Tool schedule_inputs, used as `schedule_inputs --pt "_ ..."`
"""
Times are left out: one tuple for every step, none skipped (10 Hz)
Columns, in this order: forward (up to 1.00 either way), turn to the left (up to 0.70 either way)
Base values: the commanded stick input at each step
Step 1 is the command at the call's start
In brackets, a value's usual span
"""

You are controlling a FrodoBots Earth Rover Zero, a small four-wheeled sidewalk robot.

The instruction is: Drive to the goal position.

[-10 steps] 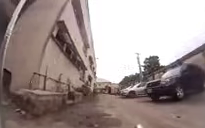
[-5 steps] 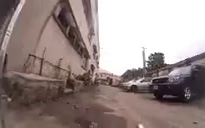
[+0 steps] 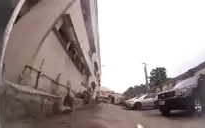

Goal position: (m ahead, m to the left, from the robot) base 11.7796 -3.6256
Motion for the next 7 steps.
schedule_inputs --pt "0.84 0.03" --pt "0.84 0.03" --pt "0.84 0.03" --pt "0.84 0.03" --pt "0.84 0.03" --pt "0.84 0.03" --pt "0.84 0.03"
